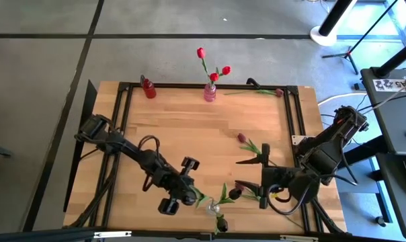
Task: Sort flowers into vase by color
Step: Put the black flower into the transparent flower vase
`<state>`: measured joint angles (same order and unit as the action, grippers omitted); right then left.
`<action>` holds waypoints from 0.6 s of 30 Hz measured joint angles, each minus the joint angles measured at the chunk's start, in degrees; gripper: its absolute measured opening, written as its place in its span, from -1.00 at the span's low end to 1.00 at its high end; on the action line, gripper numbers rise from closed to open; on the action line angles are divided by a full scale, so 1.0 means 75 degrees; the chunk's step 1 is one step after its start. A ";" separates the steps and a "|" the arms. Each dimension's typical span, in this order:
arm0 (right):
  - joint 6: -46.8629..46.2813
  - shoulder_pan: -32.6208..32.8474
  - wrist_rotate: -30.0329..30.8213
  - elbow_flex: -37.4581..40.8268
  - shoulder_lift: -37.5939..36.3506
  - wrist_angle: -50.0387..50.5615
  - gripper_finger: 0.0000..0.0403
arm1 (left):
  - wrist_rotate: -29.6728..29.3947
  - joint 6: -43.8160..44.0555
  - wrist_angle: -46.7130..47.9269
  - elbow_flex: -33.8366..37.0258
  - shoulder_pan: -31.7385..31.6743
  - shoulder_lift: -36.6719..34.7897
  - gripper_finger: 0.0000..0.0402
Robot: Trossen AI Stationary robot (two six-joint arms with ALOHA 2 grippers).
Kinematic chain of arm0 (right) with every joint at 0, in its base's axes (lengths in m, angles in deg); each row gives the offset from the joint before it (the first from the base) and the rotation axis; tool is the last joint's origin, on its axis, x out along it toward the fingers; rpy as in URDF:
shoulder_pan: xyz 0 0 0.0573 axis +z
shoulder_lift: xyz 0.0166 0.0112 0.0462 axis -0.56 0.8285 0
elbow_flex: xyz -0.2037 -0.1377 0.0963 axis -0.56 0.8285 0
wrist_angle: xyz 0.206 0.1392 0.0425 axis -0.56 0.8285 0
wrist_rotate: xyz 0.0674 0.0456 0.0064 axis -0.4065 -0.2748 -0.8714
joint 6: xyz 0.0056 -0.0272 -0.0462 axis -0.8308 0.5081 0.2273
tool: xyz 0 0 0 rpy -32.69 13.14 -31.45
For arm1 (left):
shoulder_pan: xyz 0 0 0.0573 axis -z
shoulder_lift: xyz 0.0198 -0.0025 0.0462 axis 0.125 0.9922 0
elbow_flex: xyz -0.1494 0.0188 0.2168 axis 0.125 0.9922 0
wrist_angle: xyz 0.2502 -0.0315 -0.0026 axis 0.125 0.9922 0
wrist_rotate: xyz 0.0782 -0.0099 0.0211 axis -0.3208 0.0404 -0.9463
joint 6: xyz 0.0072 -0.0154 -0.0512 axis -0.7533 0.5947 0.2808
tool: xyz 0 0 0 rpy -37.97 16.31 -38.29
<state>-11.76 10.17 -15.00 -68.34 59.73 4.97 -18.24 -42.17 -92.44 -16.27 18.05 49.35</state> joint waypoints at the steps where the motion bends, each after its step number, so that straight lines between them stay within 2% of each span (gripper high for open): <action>1: -0.0003 0.0000 -0.0003 0.0003 0.0000 -0.0003 0.28 | 0.0000 -0.0028 -0.0038 0.0000 0.0000 0.0052 -0.98; 10: -0.0058 0.0000 -0.0096 0.0003 0.0003 -0.0012 0.28 | -0.0053 0.0101 -0.0090 0.0003 -0.0093 0.0368 -0.97; 18: -0.0207 0.0000 -0.0096 0.0000 0.0003 -0.0020 0.28 | -0.0283 0.1653 0.1298 0.0003 -0.0201 0.0365 -0.95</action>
<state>-13.31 10.17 -15.72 -68.34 59.75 4.81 -20.36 -29.78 -82.70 -16.25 16.55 52.09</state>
